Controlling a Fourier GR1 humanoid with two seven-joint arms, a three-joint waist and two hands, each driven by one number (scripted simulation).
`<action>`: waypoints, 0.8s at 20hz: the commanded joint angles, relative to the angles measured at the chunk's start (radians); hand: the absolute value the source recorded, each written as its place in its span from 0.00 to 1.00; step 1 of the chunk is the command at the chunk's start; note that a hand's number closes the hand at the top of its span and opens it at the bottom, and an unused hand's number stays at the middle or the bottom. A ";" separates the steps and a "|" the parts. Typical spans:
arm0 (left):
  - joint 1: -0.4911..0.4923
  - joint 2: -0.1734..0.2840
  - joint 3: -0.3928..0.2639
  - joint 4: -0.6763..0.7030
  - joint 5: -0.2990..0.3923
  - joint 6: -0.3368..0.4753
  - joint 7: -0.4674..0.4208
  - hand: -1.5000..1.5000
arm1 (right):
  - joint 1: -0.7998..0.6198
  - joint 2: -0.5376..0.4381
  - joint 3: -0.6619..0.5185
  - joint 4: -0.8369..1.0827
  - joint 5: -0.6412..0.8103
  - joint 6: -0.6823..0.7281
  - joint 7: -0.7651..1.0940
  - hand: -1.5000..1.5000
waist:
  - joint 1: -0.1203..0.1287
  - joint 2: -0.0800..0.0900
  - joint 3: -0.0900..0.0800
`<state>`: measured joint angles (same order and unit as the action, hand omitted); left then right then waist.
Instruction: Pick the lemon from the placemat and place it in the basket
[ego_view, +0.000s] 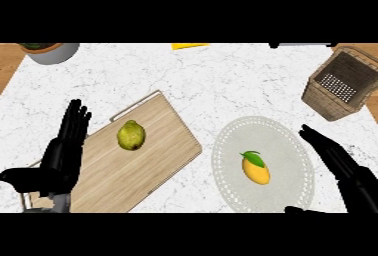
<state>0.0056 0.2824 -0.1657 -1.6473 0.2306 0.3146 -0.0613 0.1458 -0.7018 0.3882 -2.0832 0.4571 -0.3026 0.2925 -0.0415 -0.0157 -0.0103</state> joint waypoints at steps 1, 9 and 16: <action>-0.014 -0.018 -0.021 0.003 -0.008 0.000 0.000 0.50 | -0.021 -0.172 -0.050 -0.143 0.055 0.184 0.253 0.00 | 0.003 0.006 -0.002; -0.059 -0.013 -0.034 -0.062 -0.020 0.013 0.098 0.50 | -0.114 -0.235 -0.023 -0.459 -0.232 0.515 0.659 0.00 | 0.044 0.013 0.007; 0.001 -0.015 0.011 -0.044 -0.001 -0.050 0.040 0.50 | -0.340 -0.098 0.059 -0.347 -0.208 0.638 0.875 0.00 | 0.049 0.014 0.009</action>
<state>-0.0250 0.2493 -0.1843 -1.6706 0.2050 0.3032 -0.0221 -0.1448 -0.8216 0.4211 -2.3813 0.2583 0.2372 1.0054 0.0072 -0.0005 -0.0028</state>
